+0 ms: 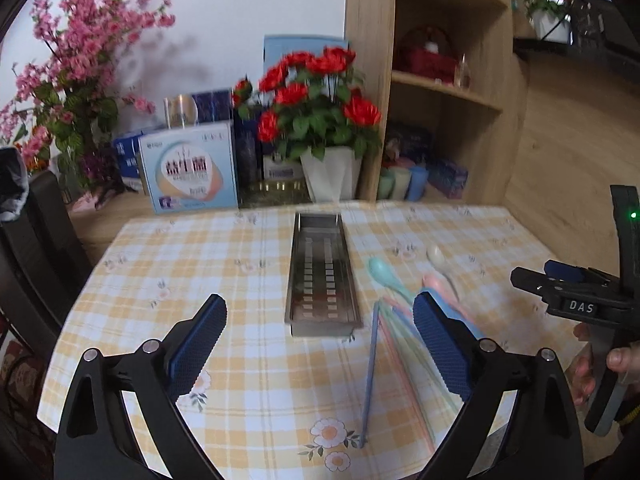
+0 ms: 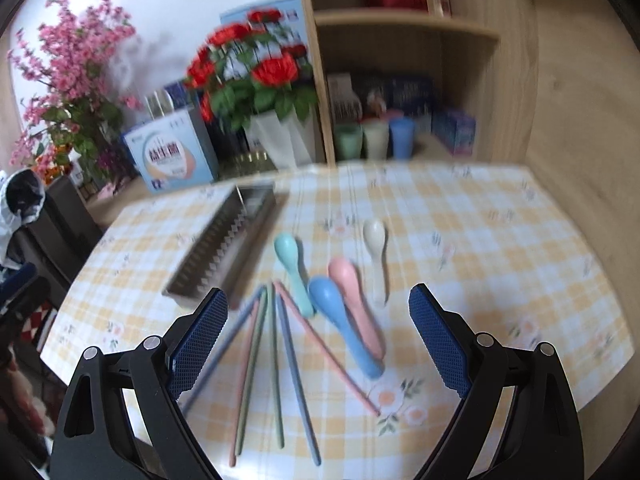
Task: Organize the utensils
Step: 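Reach the left tool to the blue chopstick and close on it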
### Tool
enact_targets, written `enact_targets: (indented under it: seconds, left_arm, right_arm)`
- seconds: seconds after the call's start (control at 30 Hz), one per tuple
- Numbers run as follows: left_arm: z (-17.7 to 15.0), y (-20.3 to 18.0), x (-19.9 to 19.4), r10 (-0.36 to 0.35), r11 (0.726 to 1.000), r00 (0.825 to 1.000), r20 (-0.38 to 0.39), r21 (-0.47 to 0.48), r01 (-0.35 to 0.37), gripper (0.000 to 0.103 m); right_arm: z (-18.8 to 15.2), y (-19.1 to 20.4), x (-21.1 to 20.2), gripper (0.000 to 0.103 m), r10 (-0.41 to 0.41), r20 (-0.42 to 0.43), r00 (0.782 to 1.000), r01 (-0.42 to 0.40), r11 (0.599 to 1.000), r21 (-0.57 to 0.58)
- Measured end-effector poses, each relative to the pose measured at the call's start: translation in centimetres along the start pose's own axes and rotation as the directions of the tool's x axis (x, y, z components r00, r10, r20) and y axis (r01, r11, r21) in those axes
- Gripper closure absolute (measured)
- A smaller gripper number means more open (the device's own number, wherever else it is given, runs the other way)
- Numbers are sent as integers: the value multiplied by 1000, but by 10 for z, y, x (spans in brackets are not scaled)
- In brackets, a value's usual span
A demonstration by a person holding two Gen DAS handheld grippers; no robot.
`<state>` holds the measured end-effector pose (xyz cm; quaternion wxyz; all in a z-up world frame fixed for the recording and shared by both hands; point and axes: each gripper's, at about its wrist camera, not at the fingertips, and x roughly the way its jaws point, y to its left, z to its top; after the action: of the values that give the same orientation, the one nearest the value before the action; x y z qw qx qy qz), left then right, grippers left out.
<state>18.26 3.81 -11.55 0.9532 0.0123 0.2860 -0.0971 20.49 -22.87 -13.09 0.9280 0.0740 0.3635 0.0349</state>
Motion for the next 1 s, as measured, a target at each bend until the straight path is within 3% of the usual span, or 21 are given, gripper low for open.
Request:
enact_targets:
  seconds: [0.17, 0.3, 0.47, 0.67, 0.73, 0.87, 1.0]
  left_arm:
    - [-22, -8, 44, -90, 996, 989, -119, 11, 92, 12]
    - [-37, -20, 82, -162, 983, 957, -241, 45, 178, 27]
    - [-51, -26, 118, -210, 975, 919, -332, -4, 222, 31]
    - [-68, -34, 156, -187, 977, 879, -438, 14, 214, 44]
    - [-71, -35, 163, -189, 975, 873, -451, 17, 220, 44]
    - [-75, -37, 174, -144, 979, 878, -457, 64, 194, 46]
    - [-74, -41, 182, -118, 981, 881, -458, 85, 175, 57]
  right_arm:
    - [-21, -14, 30, 14, 22, -70, 997, -20, 999, 30]
    - [-28, -20, 45, 14, 40, -94, 995, -36, 998, 45]
    - [-30, -28, 64, 14, 50, -122, 991, -42, 997, 68]
    - [-30, -35, 83, 14, 58, -155, 986, -46, 996, 82]
    - [-30, -37, 86, 14, 63, -158, 985, -50, 995, 84]
    - [-31, -40, 92, 14, 70, -166, 984, -56, 995, 88]
    - [-31, -43, 98, 14, 75, -176, 982, -58, 993, 103]
